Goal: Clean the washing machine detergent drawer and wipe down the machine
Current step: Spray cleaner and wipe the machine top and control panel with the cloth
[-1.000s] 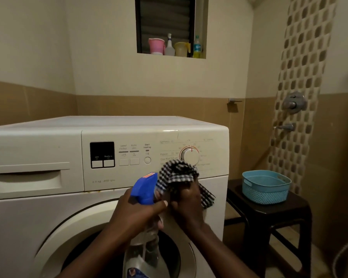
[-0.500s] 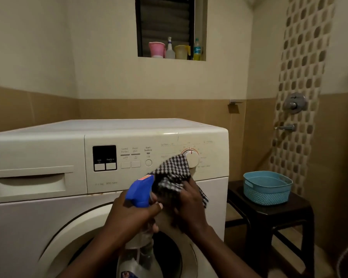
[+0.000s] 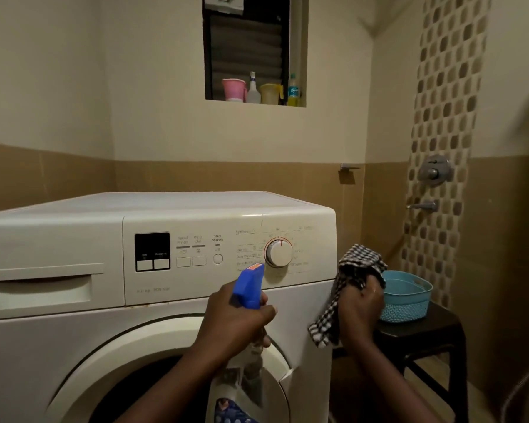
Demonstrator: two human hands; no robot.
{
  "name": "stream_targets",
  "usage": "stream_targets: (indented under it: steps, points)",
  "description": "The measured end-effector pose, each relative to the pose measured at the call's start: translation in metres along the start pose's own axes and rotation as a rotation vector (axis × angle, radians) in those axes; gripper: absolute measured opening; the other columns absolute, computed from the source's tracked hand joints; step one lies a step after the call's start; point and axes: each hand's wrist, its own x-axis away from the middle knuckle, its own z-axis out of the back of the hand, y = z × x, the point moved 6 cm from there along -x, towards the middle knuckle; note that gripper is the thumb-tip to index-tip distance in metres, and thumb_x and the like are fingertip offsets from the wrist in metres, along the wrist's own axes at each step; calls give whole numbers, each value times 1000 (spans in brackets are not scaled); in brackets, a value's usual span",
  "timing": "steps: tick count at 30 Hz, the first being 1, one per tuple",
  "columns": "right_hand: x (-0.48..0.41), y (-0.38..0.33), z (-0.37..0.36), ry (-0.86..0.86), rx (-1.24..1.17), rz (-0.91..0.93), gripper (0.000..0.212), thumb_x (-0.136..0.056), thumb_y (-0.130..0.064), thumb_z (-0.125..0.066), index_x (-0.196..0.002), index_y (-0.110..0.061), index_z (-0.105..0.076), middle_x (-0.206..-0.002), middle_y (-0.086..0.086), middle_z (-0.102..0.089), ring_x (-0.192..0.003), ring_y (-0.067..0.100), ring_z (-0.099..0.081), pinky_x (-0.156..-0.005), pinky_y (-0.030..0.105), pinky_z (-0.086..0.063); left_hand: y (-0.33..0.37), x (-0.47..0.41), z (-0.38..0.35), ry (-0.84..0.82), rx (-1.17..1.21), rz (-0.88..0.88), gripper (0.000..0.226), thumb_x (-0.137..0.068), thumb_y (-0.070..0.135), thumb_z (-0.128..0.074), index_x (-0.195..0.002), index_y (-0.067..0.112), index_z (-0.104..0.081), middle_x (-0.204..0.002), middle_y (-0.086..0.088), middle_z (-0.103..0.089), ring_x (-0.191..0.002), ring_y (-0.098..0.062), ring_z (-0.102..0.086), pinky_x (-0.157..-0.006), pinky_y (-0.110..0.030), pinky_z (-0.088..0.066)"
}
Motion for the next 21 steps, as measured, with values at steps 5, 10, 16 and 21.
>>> stream_targets:
  steps: [5,10,16,21]
  points:
    - [-16,-28,3,12,-36,-21,18,-77,7,-38,-71,-10,-41,-70,8,-44,-68,24,-42,-63,41,-36,5,-4,-15,-11,-9,-12,18,-83,16,-75,-84,7,-59,-54,-7,-64,-50,-21,-68,-58,-28,-57]
    - [-14,-45,0,-3,-66,-1,17,-77,9,-35,-73,-7,-40,-69,8,-39,-66,20,-34,-59,36,-29,4,-5,-19,-29,2,27,25,-80,21,-79,-90,8,-60,-58,-6,-67,-52,-23,-70,-56,-28,-56]
    - [-7,-53,-3,-50,-56,56,23,-75,-1,-36,-64,-20,-39,-66,-1,-42,-64,17,-39,-58,33,-32,16,-16,-7,60,-25,-7,19,-85,20,-74,-94,9,-61,-66,-16,-72,-50,-18,-68,-61,-28,-58]
    - [-1,-60,-6,-92,-56,98,23,-74,-1,-36,-62,-20,-37,-64,-1,-41,-60,13,-36,-57,31,-31,21,-25,-5,14,3,-2,25,-82,19,-78,-97,10,-60,-76,-15,-72,-55,-26,-71,-61,-33,-60]
